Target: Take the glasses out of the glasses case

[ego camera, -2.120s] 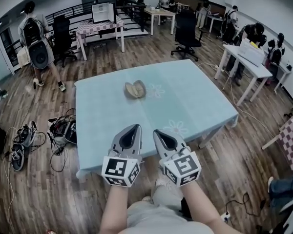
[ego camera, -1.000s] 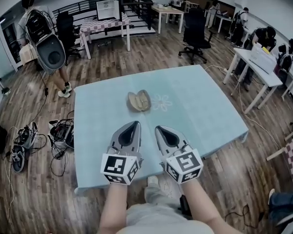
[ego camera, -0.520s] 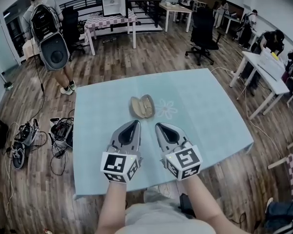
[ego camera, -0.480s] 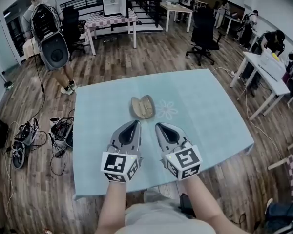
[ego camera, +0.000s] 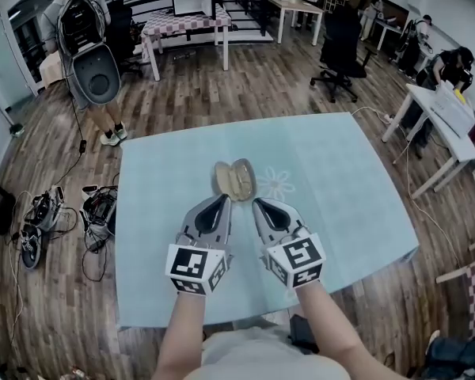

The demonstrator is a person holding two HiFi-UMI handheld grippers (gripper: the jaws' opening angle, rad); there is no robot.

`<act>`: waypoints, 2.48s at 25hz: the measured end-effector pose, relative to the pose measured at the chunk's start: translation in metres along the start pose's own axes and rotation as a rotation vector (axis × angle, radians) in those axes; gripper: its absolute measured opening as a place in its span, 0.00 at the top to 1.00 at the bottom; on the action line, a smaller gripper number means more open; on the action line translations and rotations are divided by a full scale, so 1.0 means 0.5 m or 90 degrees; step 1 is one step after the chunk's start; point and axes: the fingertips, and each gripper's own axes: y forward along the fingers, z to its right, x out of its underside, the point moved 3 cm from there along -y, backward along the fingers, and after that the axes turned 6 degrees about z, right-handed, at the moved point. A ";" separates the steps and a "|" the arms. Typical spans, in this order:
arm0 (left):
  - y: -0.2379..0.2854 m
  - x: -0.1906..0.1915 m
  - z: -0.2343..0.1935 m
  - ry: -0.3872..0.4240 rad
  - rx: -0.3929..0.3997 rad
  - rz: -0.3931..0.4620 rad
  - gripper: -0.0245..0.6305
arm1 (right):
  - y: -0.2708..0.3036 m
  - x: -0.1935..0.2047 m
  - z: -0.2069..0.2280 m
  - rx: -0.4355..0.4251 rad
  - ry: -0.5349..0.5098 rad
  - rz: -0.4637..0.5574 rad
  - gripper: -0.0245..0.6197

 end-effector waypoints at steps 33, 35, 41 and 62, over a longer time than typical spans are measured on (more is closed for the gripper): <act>0.153 0.137 -0.092 -0.011 -0.023 -0.097 0.95 | 0.190 0.158 0.148 0.034 0.046 -0.121 0.94; 0.158 0.144 -0.098 -0.016 -0.018 -0.102 0.95 | 0.199 0.166 0.148 0.038 0.044 -0.126 0.88; 0.170 0.167 -0.110 -0.033 -0.006 -0.114 0.95 | 0.228 0.201 0.150 0.046 0.027 -0.153 0.83; 0.246 0.209 -0.188 -0.061 0.005 -0.122 0.95 | 0.351 0.339 0.170 0.051 0.017 -0.275 0.85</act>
